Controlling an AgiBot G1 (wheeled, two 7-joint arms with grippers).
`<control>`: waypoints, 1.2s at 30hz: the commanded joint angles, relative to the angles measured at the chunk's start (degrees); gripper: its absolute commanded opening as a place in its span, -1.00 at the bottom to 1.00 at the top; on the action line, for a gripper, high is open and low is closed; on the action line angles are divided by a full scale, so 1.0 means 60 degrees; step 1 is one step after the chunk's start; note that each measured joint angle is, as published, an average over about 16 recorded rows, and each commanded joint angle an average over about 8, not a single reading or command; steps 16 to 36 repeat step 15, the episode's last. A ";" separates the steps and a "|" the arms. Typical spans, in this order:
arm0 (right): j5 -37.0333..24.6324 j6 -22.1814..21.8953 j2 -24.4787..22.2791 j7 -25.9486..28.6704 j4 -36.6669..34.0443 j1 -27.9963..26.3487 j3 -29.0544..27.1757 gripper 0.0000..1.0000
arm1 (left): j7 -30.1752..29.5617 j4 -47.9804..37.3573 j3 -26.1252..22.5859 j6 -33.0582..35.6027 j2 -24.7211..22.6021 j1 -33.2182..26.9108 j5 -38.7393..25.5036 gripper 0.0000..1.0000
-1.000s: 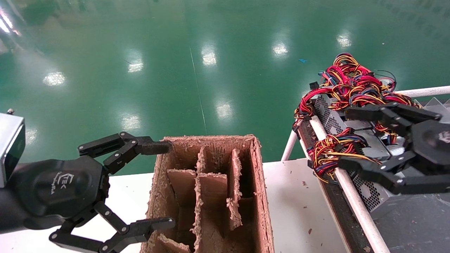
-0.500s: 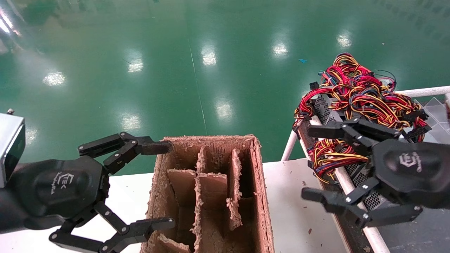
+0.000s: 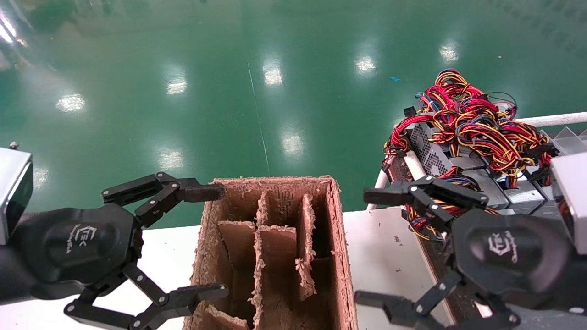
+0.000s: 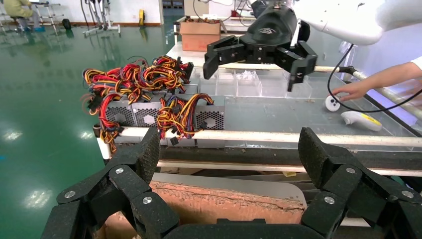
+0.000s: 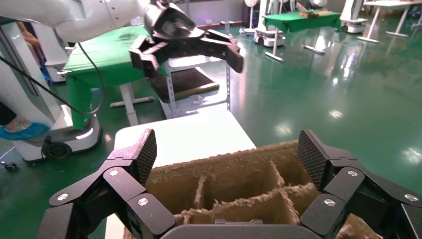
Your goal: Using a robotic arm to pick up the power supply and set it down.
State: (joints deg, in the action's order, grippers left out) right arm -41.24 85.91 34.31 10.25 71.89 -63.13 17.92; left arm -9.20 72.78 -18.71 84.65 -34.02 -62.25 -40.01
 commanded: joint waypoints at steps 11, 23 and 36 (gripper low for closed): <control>-0.0176 -0.0055 0.0187 0.0117 0.0454 0.0430 -0.0519 1.00 | 0.0001 -0.0002 0.0000 -0.0003 0.0001 0.0002 0.0002 1.00; -0.0170 -0.0055 0.0173 0.0111 0.0419 0.0394 -0.0477 1.00 | 0.0001 -0.0002 0.0000 -0.0004 0.0001 0.0002 0.0002 1.00; -0.0170 -0.0055 0.0173 0.0111 0.0419 0.0394 -0.0477 1.00 | 0.0001 -0.0002 0.0000 -0.0004 0.0001 0.0002 0.0002 1.00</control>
